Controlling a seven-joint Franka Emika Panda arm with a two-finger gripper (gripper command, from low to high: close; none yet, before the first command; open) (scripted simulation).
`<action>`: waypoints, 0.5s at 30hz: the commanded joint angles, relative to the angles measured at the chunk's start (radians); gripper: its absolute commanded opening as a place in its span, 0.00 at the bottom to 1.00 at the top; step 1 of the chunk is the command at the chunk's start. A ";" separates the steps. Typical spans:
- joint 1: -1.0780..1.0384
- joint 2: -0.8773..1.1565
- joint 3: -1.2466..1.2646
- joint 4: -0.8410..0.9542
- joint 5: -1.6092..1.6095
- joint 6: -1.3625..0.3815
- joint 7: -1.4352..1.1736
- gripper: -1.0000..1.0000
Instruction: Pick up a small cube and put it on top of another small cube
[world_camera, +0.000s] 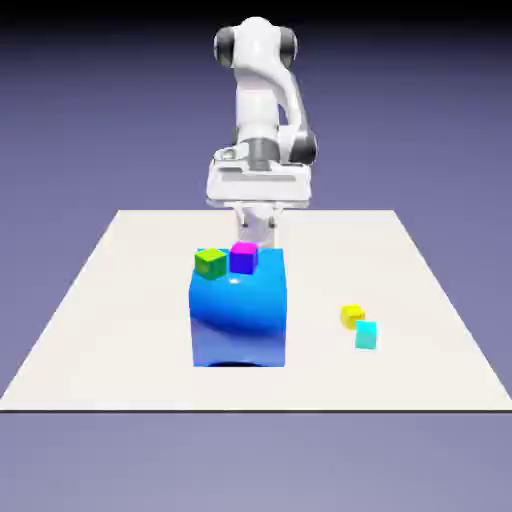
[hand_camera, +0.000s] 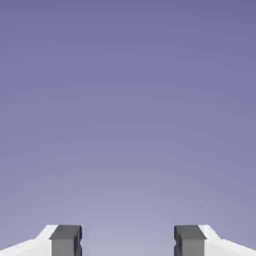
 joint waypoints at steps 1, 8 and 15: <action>0.011 0.036 0.019 0.012 0.005 -0.021 0.035 0.50; 0.091 0.290 0.149 0.097 0.041 -0.165 0.281 0.50; 0.171 0.544 0.279 0.183 0.077 -0.310 0.526 0.50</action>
